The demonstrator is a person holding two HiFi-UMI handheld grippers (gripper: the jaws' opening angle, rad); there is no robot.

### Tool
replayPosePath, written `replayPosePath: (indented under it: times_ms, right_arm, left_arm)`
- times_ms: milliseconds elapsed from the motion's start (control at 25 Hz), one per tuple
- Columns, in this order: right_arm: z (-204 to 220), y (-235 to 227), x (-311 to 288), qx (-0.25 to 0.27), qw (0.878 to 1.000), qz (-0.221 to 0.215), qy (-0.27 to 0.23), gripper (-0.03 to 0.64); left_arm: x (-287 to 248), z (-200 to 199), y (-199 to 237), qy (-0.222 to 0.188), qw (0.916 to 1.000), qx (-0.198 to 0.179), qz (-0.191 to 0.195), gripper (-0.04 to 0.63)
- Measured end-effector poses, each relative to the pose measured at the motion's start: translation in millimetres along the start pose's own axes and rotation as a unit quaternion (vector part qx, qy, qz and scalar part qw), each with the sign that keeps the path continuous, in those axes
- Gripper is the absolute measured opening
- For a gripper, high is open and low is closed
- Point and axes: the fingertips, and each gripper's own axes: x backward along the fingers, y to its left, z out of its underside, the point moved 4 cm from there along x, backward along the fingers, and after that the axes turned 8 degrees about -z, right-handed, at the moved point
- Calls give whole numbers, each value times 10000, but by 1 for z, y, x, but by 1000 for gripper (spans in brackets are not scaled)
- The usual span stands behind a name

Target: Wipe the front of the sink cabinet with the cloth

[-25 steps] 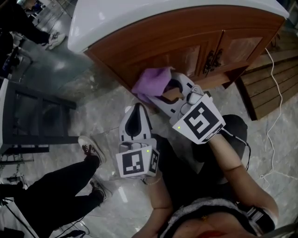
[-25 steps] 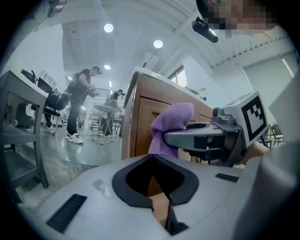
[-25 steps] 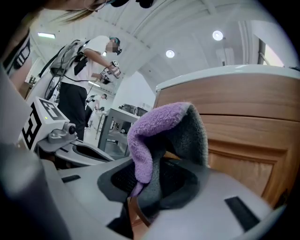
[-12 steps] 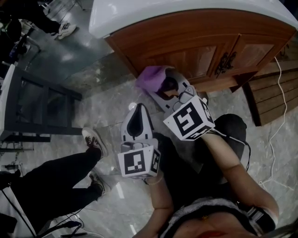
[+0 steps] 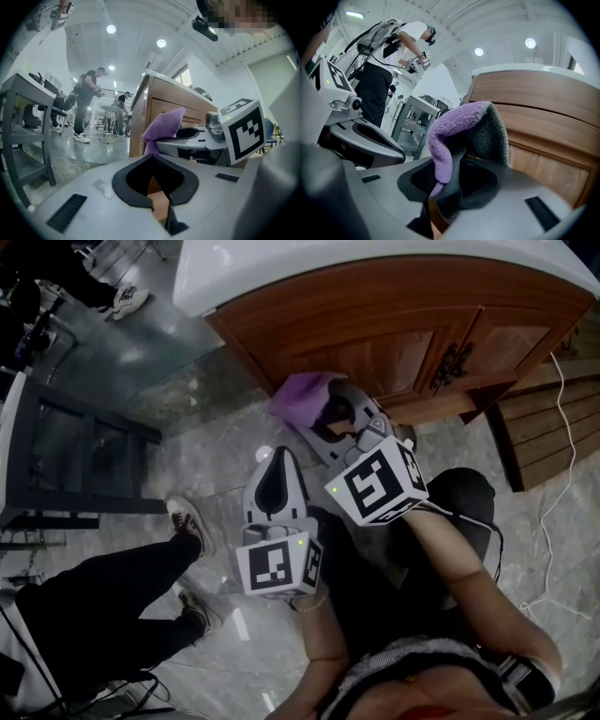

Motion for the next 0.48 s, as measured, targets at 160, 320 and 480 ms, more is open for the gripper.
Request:
replayPosePath:
  times_ms: [160, 320, 480]
  right_arm:
    - [2, -1, 0, 46, 10000, 23, -35, 160]
    - [3, -2, 2, 4, 10000, -15, -63, 160]
    - [4, -3, 3, -33, 9999, -65, -91, 160]
  left_arm:
    - [-2, 1, -4, 12, 10000, -4, 44, 0]
    - [-5, 1, -8, 32, 10000, -22, 58, 0]
    - [-6, 1, -11, 35, 10000, -21, 73, 0]
